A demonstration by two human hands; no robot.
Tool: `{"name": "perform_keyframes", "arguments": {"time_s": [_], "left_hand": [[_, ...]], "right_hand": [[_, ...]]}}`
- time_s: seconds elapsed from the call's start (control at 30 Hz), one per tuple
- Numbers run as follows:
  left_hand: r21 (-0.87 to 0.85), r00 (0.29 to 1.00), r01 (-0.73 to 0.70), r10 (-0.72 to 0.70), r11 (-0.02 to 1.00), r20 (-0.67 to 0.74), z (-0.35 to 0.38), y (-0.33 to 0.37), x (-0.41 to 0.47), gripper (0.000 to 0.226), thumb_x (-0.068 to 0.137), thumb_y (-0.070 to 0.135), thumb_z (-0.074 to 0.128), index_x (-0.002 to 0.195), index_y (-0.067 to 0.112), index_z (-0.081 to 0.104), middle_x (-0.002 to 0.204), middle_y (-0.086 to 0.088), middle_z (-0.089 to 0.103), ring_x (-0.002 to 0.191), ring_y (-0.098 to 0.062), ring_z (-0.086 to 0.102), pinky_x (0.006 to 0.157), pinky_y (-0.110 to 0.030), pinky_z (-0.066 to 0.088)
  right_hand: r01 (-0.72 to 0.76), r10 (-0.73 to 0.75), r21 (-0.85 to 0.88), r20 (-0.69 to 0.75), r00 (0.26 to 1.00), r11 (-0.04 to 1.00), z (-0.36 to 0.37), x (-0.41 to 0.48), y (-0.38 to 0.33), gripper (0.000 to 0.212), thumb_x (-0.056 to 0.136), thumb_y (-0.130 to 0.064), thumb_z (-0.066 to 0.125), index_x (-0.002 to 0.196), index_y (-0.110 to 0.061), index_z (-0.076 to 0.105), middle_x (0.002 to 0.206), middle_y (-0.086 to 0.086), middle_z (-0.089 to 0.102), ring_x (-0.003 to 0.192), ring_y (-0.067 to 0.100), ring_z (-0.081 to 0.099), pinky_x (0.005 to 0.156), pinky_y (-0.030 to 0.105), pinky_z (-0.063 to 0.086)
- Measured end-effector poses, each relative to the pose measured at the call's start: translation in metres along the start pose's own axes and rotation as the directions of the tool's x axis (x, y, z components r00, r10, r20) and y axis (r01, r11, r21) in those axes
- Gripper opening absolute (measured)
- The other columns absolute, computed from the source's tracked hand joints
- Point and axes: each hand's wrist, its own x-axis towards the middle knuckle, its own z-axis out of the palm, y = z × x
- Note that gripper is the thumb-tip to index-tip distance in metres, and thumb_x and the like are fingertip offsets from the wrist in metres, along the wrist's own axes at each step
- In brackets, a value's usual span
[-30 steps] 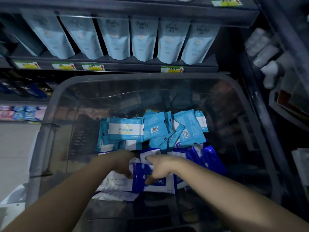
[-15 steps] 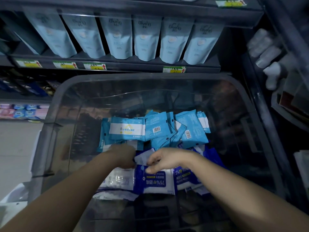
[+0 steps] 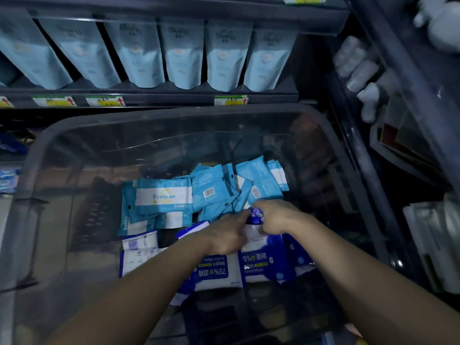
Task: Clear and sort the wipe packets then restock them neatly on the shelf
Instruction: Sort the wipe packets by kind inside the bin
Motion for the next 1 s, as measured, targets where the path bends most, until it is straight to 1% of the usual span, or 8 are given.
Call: {"name": "perform_keyframes", "arguments": {"time_s": [0.1,0.23,0.43,0.57,0.67,0.77,0.87,1.0], "left_hand": [[-0.009,1.0,0.028,-0.028,1.0,-0.008,0.001,0.004,0.004,0.077,0.094,0.028,0.045,0.153,0.022,-0.005,0.157,-0.007,0.02,0.139,-0.026,0.022,0.112,-0.038,0.024],[-0.056,0.998,0.044,-0.046,0.997,-0.031,-0.002,0.007,0.01,0.089,0.091,0.032,0.055,0.153,0.023,-0.008,0.158,-0.002,0.018,0.142,-0.024,0.02,0.114,-0.037,0.025],[0.021,0.999,0.043,-0.042,0.999,-0.016,-0.014,0.009,0.001,0.045,0.088,0.033,0.06,0.131,0.024,0.052,0.128,0.001,0.059,0.115,-0.018,0.055,0.098,-0.036,0.046],[0.165,0.999,0.003,-0.01,0.986,0.038,-0.009,0.013,-0.003,0.034,0.096,0.028,0.047,0.125,0.013,0.059,0.141,-0.01,0.044,0.128,-0.028,0.043,0.103,-0.037,0.038],[0.112,0.997,0.03,-0.038,0.993,0.065,-0.008,0.017,-0.002,0.036,0.099,0.025,0.042,0.132,0.015,0.053,0.157,-0.005,0.021,0.139,-0.027,0.031,0.108,-0.033,0.032],[-0.023,0.995,0.077,-0.075,0.997,0.07,-0.006,0.015,0.0,0.035,0.097,0.024,0.044,0.13,0.015,0.052,0.138,-0.006,0.048,0.124,-0.025,0.047,0.101,-0.036,0.04],[-0.073,0.995,0.084,-0.079,0.994,0.06,-0.003,0.008,-0.002,0.039,0.099,0.028,0.044,0.136,0.019,0.049,0.139,-0.004,0.05,0.125,-0.021,0.047,0.098,-0.027,0.037],[-0.094,0.996,0.057,-0.051,0.994,0.071,-0.006,0.001,-0.007,0.039,0.1,0.033,0.043,0.138,0.026,0.048,0.141,0.0,0.05,0.127,-0.018,0.047,0.104,-0.031,0.038]], "right_hand": [[-0.01,0.036,0.137,-0.188,0.981,0.991,-0.001,0.001,0.01,0.045,0.083,-0.003,0.057,0.125,-0.019,0.051,0.123,0.006,0.059,0.107,0.028,0.058,0.085,0.031,0.049],[0.009,0.003,0.268,-0.043,0.999,0.963,-0.008,0.003,0.015,0.046,0.075,0.005,0.065,0.112,-0.021,0.058,0.09,-0.004,0.059,0.085,0.019,0.057,0.063,0.022,0.044],[-0.087,0.055,0.235,0.14,0.989,0.968,-0.026,0.001,0.02,0.021,0.082,-0.003,0.059,0.1,-0.01,0.067,0.073,0.003,0.066,0.054,0.013,0.056,0.046,0.017,0.04],[-0.163,0.182,0.097,-0.231,0.956,0.982,-0.026,0.012,0.018,0.031,0.086,-0.025,0.061,0.114,-0.013,0.058,0.109,0.005,0.062,0.096,0.025,0.062,0.069,0.027,0.045],[-0.157,0.202,0.168,-0.302,0.932,0.973,-0.017,0.019,0.013,0.054,0.085,-0.037,0.066,0.132,-0.02,0.045,0.134,0.009,0.045,0.119,0.028,0.05,0.086,0.034,0.046],[-0.197,0.249,0.168,-0.394,0.885,0.966,-0.01,0.021,0.009,0.063,0.083,-0.031,0.072,0.134,-0.017,0.036,0.132,0.012,0.042,0.117,0.029,0.051,0.081,0.035,0.047],[-0.191,0.272,0.22,-0.437,0.857,0.956,-0.009,0.023,0.009,0.055,0.085,-0.016,0.067,0.128,-0.012,0.033,0.119,0.01,0.059,0.105,0.031,0.062,0.069,0.033,0.043],[-0.028,0.209,0.34,-0.507,0.836,0.94,-0.018,0.021,-0.005,0.027,0.085,-0.025,0.065,0.109,-0.015,0.055,0.103,0.006,0.065,0.096,0.03,0.062,0.065,0.029,0.041]]}}
